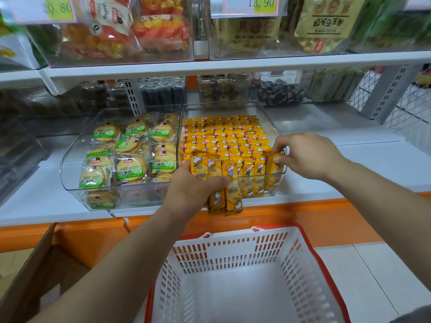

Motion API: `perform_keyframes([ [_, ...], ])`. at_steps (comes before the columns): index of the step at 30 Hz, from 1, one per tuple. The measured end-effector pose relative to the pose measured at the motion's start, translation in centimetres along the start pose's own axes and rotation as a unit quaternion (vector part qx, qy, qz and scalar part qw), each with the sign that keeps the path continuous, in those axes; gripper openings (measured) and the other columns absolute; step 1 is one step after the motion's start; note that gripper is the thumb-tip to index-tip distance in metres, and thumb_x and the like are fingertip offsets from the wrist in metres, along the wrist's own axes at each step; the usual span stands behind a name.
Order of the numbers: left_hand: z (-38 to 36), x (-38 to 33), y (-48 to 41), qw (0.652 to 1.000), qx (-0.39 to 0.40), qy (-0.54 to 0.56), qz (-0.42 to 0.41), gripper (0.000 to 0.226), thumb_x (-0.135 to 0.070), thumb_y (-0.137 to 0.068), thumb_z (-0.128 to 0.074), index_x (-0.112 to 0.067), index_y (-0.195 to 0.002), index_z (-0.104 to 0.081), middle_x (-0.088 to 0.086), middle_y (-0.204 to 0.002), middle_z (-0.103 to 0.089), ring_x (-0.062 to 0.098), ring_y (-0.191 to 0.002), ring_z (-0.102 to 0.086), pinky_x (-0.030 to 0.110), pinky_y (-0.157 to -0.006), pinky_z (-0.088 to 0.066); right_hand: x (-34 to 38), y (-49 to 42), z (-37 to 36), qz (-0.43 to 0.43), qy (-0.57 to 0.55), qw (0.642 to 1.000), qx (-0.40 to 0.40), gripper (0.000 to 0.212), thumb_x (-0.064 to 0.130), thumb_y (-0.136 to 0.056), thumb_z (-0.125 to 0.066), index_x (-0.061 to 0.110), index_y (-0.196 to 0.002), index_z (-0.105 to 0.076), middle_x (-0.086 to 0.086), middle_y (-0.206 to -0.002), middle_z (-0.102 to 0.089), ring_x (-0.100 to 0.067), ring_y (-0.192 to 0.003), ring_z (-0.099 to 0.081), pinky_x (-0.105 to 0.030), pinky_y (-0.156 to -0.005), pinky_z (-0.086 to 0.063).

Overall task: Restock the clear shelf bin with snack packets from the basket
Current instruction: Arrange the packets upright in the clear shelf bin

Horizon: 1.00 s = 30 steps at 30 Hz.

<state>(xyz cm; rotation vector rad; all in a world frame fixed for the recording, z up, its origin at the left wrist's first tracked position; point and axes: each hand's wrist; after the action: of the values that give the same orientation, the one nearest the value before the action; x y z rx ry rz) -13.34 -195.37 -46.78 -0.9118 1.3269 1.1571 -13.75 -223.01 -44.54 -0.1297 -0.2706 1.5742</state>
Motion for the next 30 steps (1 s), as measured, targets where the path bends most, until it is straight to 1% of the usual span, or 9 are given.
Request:
perform_keyframes([
  [3, -0.4, -0.2, -0.9, 1.000, -0.016, 0.000, -0.002, 0.042, -0.018, -0.076, -0.089, -0.020, -0.111, -0.066, -0.003, -0.090, -0.080, 0.016, -0.076, -0.078, 0.028, -0.056, -0.061, 0.3, -0.4, -0.3, -0.003, -0.014, 1.000, -0.014, 0.013, 0.044, -0.089, -0.068, 0.036, -0.099, -0.069, 0.011, -0.087, -0.063, -0.024, -0.097, -0.063, -0.030, -0.067, -0.036],
  [5, -0.5, -0.1, -1.4, 1.000, -0.027, 0.003, -0.003, 0.042, -0.020, -0.075, -0.090, -0.023, -0.109, -0.065, -0.006, -0.087, -0.079, 0.012, -0.073, -0.077, 0.025, -0.051, -0.058, 0.6, -0.1, -0.5, 0.009, 0.001, 1.000, -0.013, 0.014, 0.045, -0.088, -0.068, 0.037, -0.099, -0.069, 0.011, -0.091, -0.067, -0.023, -0.098, -0.063, -0.030, -0.066, -0.035],
  [10, -0.6, 0.3, -2.0, 1.000, -0.027, 0.006, 0.000, 0.041, -0.020, -0.074, -0.090, -0.026, -0.106, -0.064, -0.011, -0.080, -0.078, 0.007, -0.068, -0.076, 0.020, -0.047, -0.055, 0.7, 1.3, -0.7, 0.010, 0.047, 0.999, -0.016, 0.022, 0.053, -0.091, -0.058, 0.041, -0.106, -0.066, 0.011, -0.103, -0.071, -0.023, -0.099, -0.064, -0.033, -0.068, -0.045],
  [13, -0.9, 0.3, -2.0, 1.000, -0.015, 0.004, 0.002, 0.053, -0.020, -0.074, -0.090, -0.019, -0.120, -0.063, -0.007, -0.087, -0.079, 0.013, -0.075, -0.078, 0.026, -0.055, -0.060, 0.6, 1.7, -0.3, 0.019, 0.048, 0.999, -0.011, 0.024, 0.054, -0.093, -0.055, 0.043, -0.109, -0.068, 0.014, -0.113, -0.069, -0.021, -0.103, -0.064, -0.034, -0.071, -0.048],
  [16, -1.3, 0.3, -1.7, 1.000, -0.012, 0.006, 0.007, 0.070, -0.021, -0.073, -0.091, -0.014, -0.134, -0.056, 0.001, -0.101, -0.078, 0.018, -0.082, -0.078, 0.032, -0.062, -0.064, 0.5, 1.6, -0.2, 0.017, 0.021, 1.000, 0.003, 0.016, 0.045, -0.094, -0.059, 0.041, -0.105, -0.071, 0.014, -0.109, -0.070, -0.019, -0.098, -0.064, -0.033, -0.070, -0.049],
  [21, -1.4, 0.3, -1.1, 1.000, -0.006, 0.010, 0.004, 0.057, -0.018, -0.076, -0.089, -0.016, -0.125, -0.061, -0.004, -0.089, -0.080, 0.014, -0.076, -0.078, 0.024, -0.054, -0.059, 0.5, 1.1, -0.8, 0.000, -0.038, 0.999, 0.006, 0.006, 0.040, -0.092, -0.064, 0.038, -0.095, -0.069, 0.017, -0.110, -0.068, -0.013, -0.087, -0.058, -0.030, -0.067, -0.040],
  [25, -1.1, 0.3, -1.1, 1.000, -0.013, 0.006, 0.004, 0.062, -0.016, -0.076, -0.088, -0.014, -0.131, -0.059, 0.000, -0.097, -0.079, 0.018, -0.081, -0.079, 0.030, -0.060, -0.063, 0.6, 1.1, -0.5, -0.010, -0.013, 0.999, 0.030, 0.011, 0.043, -0.093, -0.062, 0.039, -0.101, -0.069, 0.014, -0.113, -0.068, -0.016, -0.098, -0.060, -0.031, -0.070, -0.044],
  [28, -1.0, 0.4, -1.2, 1.000, -0.010, 0.010, 0.003, 0.059, -0.017, -0.076, -0.089, -0.016, -0.128, -0.060, 0.000, -0.096, -0.080, 0.018, -0.080, -0.079, 0.030, -0.060, -0.063, 1.4, 2.0, 0.3, 0.021, 0.061, 0.997, -0.047, 0.023, 0.046, -0.093, -0.060, 0.038, -0.112, -0.070, 0.011, -0.118, -0.062, -0.020, -0.108, -0.056, -0.033, -0.075, -0.044],
  [30, -1.1, 0.5, -1.2, 1.000, 0.000, 0.018, 0.001, 0.057, -0.018, -0.076, -0.089, -0.018, -0.125, -0.060, -0.002, -0.093, -0.080, 0.016, -0.080, -0.079, 0.028, -0.059, -0.062, 2.7, 2.7, 0.7, 0.042, -0.025, 0.992, -0.120, 0.029, 0.043, -0.092, -0.062, 0.032, -0.118, -0.069, 0.009, -0.114, -0.062, -0.015, -0.098, -0.056, -0.031, -0.073, -0.045],
])
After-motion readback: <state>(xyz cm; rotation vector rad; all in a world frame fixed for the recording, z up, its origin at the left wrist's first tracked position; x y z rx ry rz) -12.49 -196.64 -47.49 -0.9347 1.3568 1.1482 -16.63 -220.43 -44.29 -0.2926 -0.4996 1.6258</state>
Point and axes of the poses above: each hand's wrist, its own y-axis away from the middle knuckle, its own z-axis out of the back of the hand, x = y × z
